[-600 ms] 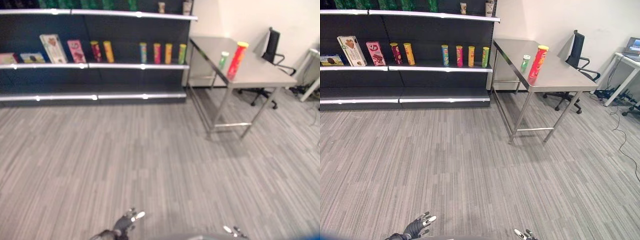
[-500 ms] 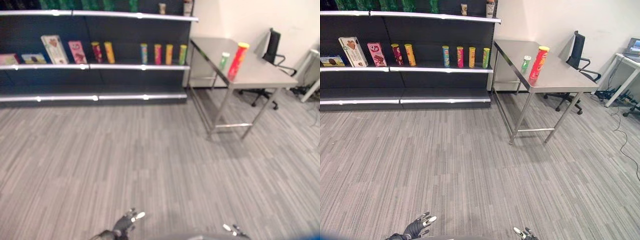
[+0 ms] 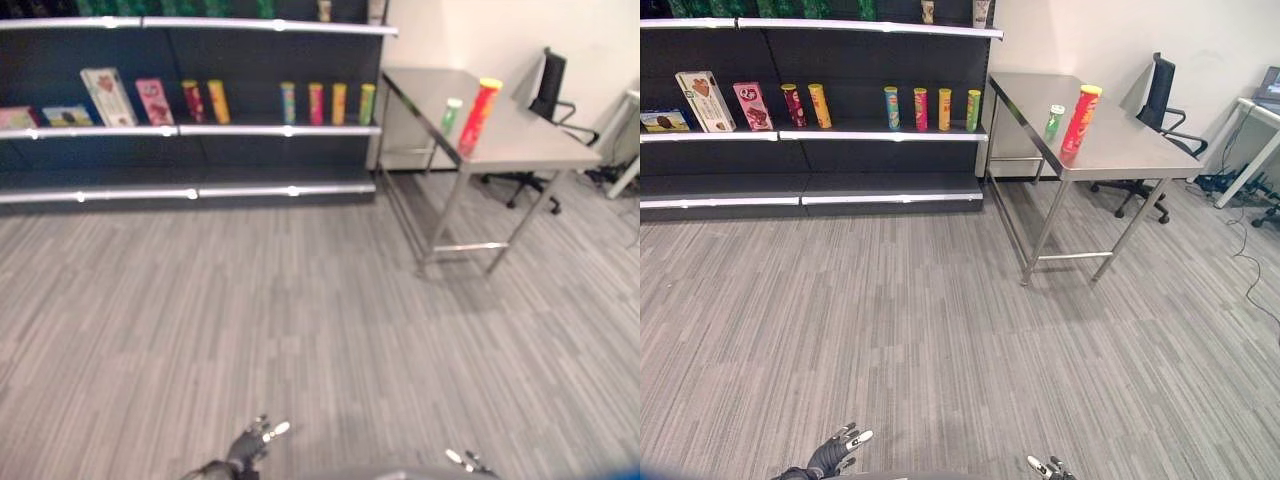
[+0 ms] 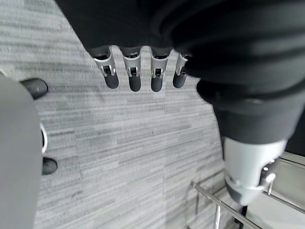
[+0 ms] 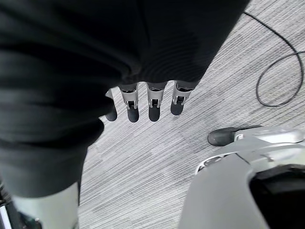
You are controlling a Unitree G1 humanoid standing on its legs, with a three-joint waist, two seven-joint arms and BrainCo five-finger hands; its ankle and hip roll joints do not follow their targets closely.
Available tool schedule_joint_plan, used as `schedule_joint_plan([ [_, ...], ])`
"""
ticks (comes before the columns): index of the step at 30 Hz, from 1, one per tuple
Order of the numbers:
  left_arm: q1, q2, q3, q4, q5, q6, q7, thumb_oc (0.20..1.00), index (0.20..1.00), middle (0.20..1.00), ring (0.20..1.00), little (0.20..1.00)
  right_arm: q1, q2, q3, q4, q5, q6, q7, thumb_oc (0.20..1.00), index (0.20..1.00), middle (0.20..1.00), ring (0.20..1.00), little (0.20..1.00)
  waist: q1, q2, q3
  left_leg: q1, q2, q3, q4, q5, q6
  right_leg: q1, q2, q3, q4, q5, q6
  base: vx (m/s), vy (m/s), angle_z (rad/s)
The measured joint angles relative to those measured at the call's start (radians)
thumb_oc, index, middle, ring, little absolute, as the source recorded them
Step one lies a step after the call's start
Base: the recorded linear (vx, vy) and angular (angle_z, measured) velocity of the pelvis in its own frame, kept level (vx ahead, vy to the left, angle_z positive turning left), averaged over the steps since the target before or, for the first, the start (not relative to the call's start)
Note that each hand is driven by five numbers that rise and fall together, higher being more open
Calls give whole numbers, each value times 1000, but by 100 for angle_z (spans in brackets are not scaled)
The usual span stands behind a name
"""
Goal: Put the goods on the table back onto the shelves and tidy them up.
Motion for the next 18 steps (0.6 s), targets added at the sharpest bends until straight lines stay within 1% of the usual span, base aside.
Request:
schedule_joint_plan([
  [5, -10, -1, 0, -7, -1, -5, 10, 1000, 1000, 1000, 1000, 1000, -5, -1, 0, -1, 1, 0, -3, 1000, 1000, 1000, 1000, 1000, -6, 8, 36, -23, 6, -1, 13, -1, -2, -18, 3, 2, 2, 0, -1, -8, -70, 0],
  [6, -16, 0, 0, -6, -1, -5, 10, 1000, 1000, 1000, 1000, 1000, -10, -1, 1, -1, 4, 0, -3, 1000, 1000, 1000, 1000, 1000, -7, 9, 49, -42, 14, -1, 44, -5, -10, -29, 8, 3, 14, -9, 1, -15, -106, 0],
  [7, -24, 2, 1, -6, -2, -5, 10, 1000, 1000, 1000, 1000, 1000, -17, 0, 2, -2, 5, 0, -3, 1000, 1000, 1000, 1000, 1000, -7, 4, 57, -70, 23, -3, 81, -17, -22, -47, 1, 6, 23, -17, 5, 10, -86, -2],
  [9, -40, 1, 1, -5, -4, -5, 10, 1000, 1000, 1000, 1000, 1000, -27, -2, 0, -10, 21, -1, -4, 1000, 1000, 1000, 1000, 1000, -7, 3, 80, -102, 36, -7, 123, -17, -22, -51, 9, 5, 23, -8, -14, 26, -121, 1],
  [10, -48, 1, 1, -6, -5, -5, 11, 1000, 1000, 1000, 1000, 1000, -35, -1, 2, -10, 21, -1, -4, 1000, 1000, 1000, 1000, 1000, -6, -6, 97, -122, 43, -11, 168, -17, -22, -51, 7, 5, 27, -12, -21, 42, -135, 4],
  [11, -59, 1, 1, -6, -5, -5, 11, 1000, 1000, 1000, 1000, 1000, -40, -1, 3, -11, 21, -1, -4, 1000, 1000, 1000, 1000, 1000, -6, -7, 107, -143, 52, -21, 209, -17, -22, -51, 7, 5, 27, -16, -25, 39, -150, 3],
  [12, -63, -1, 4, -8, -13, -6, 10, 1000, 1000, 1000, 1000, 1000, -53, -1, 2, -11, 28, -1, -4, 1000, 1000, 1000, 1000, 1000, -3, -17, 119, -174, 63, -46, 284, -15, -26, -54, 8, 7, 27, -31, -41, 51, -126, 1],
  [13, -69, -1, 13, -8, -23, -8, 11, 1000, 1000, 1000, 1000, 1000, -63, 1, 2, -12, 39, -1, -3, 1000, 1000, 1000, 1000, 1000, -2, -21, 136, -208, 73, -74, 361, -5, -42, -54, 6, 15, 32, -39, -54, 34, -69, -2],
  [14, -78, -2, 20, -13, -33, -10, 11, 1000, 1000, 1000, 1000, 1000, -71, 1, 2, -33, 40, -1, -3, 1000, 1000, 1000, 1000, 1000, 9, -36, 151, -284, 84, -134, 484, 8, -74, -53, 4, 34, 37, -45, -70, 107, -13, 0],
  [15, -91, -3, 17, -20, -49, -13, 8, 1000, 1000, 1000, 1000, 1000, -74, -6, 4, -40, 40, -5, -4, 1000, 1000, 1000, 1000, 1000, 7, -45, 155, -353, 85, -192, 550, 10, -98, -63, 4, 32, 36, -41, -70, 156, 14, 1],
  [16, -96, -3, 17, -29, -57, -17, 9, 1000, 1000, 1000, 1000, 1000, -85, -17, 6, -40, 40, -6, -4, 1000, 1000, 1000, 1000, 1000, 14, -37, 158, -371, 87, -217, 457, 3, -103, -70, 7, 26, 31, -35, -62, 257, 47, 9],
  [17, -97, -5, 18, -28, -60, -17, 8, 1000, 1000, 1000, 1000, 1000, -96, -27, 5, -37, 41, -8, -5, 1000, 1000, 1000, 1000, 1000, 11, -28, 165, -369, 105, -206, 384, 10, -98, -67, 20, 20, 27, -28, -51, 269, 74, -3],
  [18, -94, -9, 17, -23, -61, -17, 8, 1000, 1000, 1000, 1000, 1000, -107, -31, 6, -38, 41, -10, -5, 1000, 1000, 1000, 1000, 1000, 12, -13, 165, -368, 137, -182, 288, 21, -102, -64, 36, 26, 22, -32, -56, 296, 91, 0],
])
